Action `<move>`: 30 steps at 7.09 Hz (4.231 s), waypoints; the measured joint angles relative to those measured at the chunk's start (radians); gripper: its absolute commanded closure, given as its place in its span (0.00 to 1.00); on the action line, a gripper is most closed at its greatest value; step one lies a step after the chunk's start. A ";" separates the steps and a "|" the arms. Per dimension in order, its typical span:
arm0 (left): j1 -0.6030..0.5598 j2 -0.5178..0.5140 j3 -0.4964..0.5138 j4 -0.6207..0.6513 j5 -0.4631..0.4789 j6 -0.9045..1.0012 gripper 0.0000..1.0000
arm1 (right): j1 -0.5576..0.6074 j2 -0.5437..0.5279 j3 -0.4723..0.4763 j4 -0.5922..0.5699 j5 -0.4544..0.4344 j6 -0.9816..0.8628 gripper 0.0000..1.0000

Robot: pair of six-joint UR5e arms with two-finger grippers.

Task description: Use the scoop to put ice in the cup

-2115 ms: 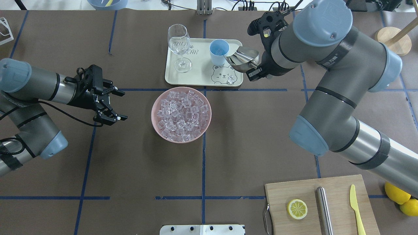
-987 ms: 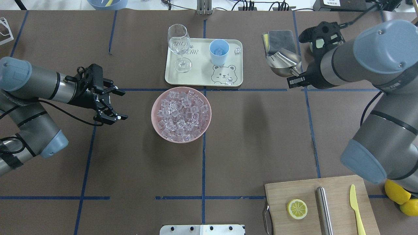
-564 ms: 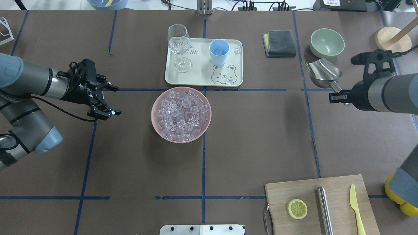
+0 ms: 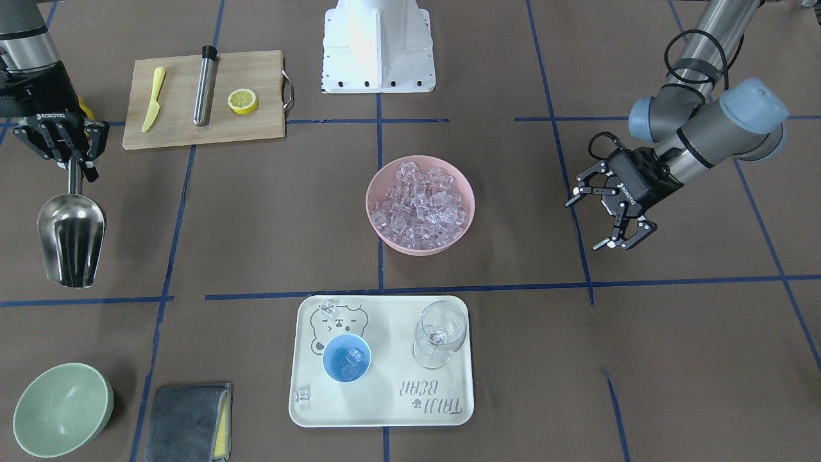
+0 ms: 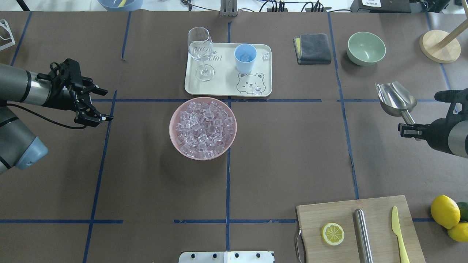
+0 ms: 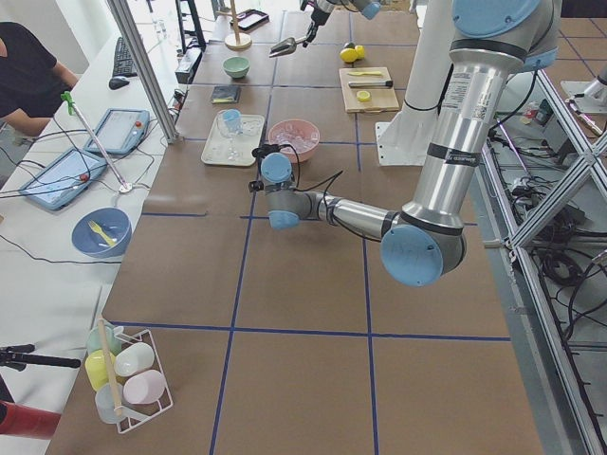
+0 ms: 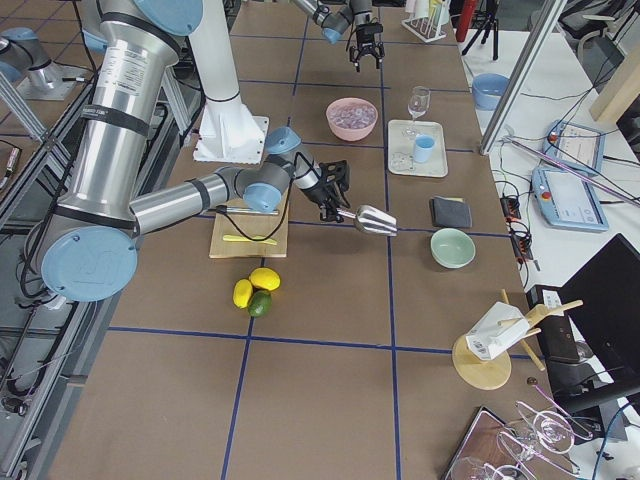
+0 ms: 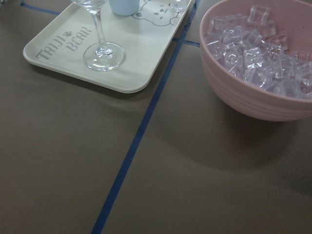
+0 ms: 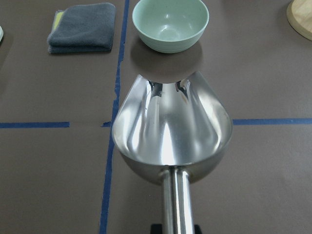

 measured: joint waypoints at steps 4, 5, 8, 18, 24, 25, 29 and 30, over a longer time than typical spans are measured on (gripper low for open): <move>-0.043 0.030 -0.006 0.134 -0.080 -0.002 0.00 | -0.311 -0.057 -0.060 0.102 -0.394 0.223 1.00; -0.055 0.028 -0.006 0.193 -0.113 -0.004 0.00 | -0.388 -0.059 -0.097 0.116 -0.491 0.283 1.00; -0.095 0.022 -0.007 0.314 -0.157 -0.007 0.00 | -0.521 -0.060 -0.170 0.131 -0.640 0.371 0.32; -0.213 0.027 -0.001 0.473 -0.125 -0.006 0.00 | -0.484 -0.086 -0.086 0.133 -0.494 0.265 0.00; -0.521 0.028 0.001 0.875 -0.063 -0.006 0.00 | 0.089 -0.056 -0.100 0.111 0.133 -0.195 0.00; -0.582 0.024 -0.002 0.950 -0.067 -0.010 0.00 | 0.217 -0.022 -0.149 0.077 0.265 -0.316 0.00; -0.648 0.035 -0.022 1.096 -0.142 -0.042 0.00 | 0.723 0.296 -0.311 -0.589 0.667 -1.122 0.00; -0.647 0.038 -0.045 1.117 -0.146 -0.080 0.00 | 0.805 0.399 -0.373 -0.782 0.694 -1.318 0.00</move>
